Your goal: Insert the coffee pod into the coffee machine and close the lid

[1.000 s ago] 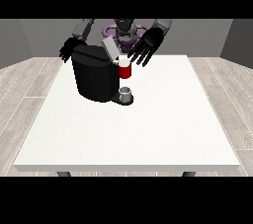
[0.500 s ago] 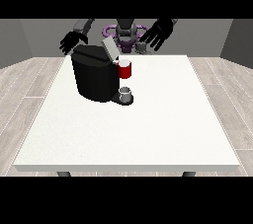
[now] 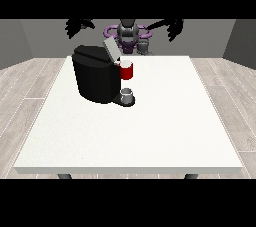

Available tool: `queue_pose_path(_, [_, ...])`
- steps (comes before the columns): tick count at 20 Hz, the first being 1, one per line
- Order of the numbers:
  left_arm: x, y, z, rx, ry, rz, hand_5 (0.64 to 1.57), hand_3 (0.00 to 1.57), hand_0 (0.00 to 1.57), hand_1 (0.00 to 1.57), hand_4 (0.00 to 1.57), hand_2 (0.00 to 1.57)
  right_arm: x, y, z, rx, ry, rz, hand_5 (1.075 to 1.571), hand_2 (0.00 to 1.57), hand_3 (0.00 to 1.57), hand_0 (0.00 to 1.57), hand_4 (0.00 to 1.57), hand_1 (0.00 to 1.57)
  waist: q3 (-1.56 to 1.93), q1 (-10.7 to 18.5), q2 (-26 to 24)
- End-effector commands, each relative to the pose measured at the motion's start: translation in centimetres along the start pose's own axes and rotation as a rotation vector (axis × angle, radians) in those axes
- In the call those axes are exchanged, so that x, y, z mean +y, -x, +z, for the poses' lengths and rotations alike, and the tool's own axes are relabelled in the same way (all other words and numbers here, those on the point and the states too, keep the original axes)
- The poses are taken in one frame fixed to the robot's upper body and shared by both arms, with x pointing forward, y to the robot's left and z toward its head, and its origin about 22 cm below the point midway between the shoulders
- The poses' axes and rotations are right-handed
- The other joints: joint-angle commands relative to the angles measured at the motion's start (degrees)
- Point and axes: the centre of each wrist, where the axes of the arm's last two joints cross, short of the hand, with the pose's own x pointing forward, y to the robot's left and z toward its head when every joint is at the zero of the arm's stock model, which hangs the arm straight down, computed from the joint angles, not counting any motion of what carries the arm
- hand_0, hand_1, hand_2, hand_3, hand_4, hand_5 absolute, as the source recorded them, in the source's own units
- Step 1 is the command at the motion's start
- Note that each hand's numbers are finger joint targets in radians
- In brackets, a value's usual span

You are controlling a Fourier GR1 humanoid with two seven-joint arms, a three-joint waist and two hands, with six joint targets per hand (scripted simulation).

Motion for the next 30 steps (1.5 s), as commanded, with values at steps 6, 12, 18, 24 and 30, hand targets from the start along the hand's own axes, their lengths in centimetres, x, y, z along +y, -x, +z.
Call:
queue_pose_path(6, [-3.7, 4.8, 3.3, 0.031, -0.021, 0.224, 1.571, 0.00, 0.00, 0.00, 0.00, 0.00, 0.4, -3.7, -1.6, -0.089, -0.072, 0.023, 1.571, 0.00, 0.00, 0.00, 0.00, 0.00, 0.05, 6.1, -1.6])
queue_pose_path(12, [-5.0, 5.7, 4.6, -0.016, 0.002, 0.322, 1.571, 0.00, 0.00, 0.00, 0.06, 0.00, 1.1, -5.9, -3.1, -0.134, -0.146, 0.083, 1.571, 0.00, 0.00, 0.00, 0.00, 0.00, 0.05, 9.4, 0.5])
queue_pose_path(18, [-4.1, 5.4, 6.7, -0.002, -0.012, 0.321, 1.571, 0.00, 0.00, 0.00, 0.00, 0.00, 1.1, -5.4, -3.0, -0.097, -0.207, 0.101, 1.571, 0.00, 0.00, 0.00, 0.00, 0.00, 0.06, 10.2, -0.1])
queue_pose_path(24, [-4.8, 2.6, 6.6, -0.066, 0.025, 0.353, 1.571, 0.00, 0.00, 0.00, 0.00, 0.00, 0.0, -4.1, -4.9, -0.110, -0.171, 0.053, 1.571, 0.00, 0.00, 0.00, 0.00, 0.00, 0.08, 14.4, 2.9])
queue_pose_path(30, [-5.5, 1.2, 7.6, -0.071, -0.022, 0.386, 1.571, 0.00, 0.00, 0.00, 0.00, 0.00, 0.3, -4.5, -7.0, -0.110, -0.155, 0.046, 1.571, 0.00, 0.00, 0.00, 0.00, 0.00, 0.07, 12.8, 7.0])
